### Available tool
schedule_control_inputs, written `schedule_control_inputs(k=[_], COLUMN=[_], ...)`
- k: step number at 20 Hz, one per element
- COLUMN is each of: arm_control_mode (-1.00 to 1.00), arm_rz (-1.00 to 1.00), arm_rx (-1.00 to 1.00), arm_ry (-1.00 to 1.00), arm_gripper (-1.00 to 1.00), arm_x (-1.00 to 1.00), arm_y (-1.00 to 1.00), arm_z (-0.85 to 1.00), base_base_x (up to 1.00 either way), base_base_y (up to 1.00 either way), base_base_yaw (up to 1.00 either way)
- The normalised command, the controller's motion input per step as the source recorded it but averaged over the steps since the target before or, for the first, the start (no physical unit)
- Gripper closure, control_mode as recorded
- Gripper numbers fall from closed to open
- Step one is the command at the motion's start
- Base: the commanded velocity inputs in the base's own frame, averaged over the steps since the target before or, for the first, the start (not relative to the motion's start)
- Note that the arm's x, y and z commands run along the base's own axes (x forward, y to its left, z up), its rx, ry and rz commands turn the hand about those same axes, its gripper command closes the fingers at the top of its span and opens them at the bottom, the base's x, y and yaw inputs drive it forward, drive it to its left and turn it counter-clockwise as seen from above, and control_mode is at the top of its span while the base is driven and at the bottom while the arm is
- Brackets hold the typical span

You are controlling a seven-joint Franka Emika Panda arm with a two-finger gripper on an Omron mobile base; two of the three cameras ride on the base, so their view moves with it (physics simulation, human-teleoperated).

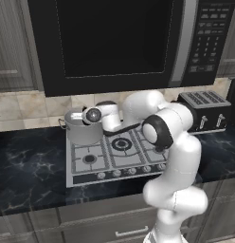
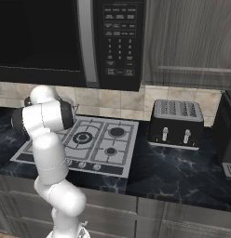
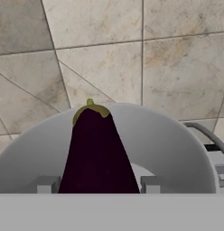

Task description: Turn on the burner for the pot on the stove. Wait thirty seconds for the pot to heat up. Then add the eggplant to the pot.

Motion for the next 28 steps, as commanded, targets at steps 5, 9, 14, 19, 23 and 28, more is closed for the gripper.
schedule_control_inputs(k=[5,9,14,19,23,28], arm_control_mode=[-1.0,-1.0,-1.0,-1.0,-1.0,-1.0], arm_rz=[0.0,0.0,0.0,0.0,0.0,0.0], arm_rx=[0.0,0.0,0.0,0.0,0.0,0.0], arm_ry=[0.0,0.0,0.02,0.13,0.17,0.1], arm_gripper=[1.0,1.0,1.0,1.0,1.0,1.0], arm_x=[0.16,0.19,0.17,0.18,0.16,0.13], arm_y=[0.06,0.04,0.04,0.05,0.03,0.03], arm_z=[-0.02,0.0,0.0,-0.01,0.0,-0.01], base_base_x=[0.0,0.0,0.0,0.0,0.0,0.0], base_base_y=[0.0,0.0,0.0,0.0,0.0,0.0], base_base_yaw=[0.0,0.0,0.0,0.0,0.0,0.0])
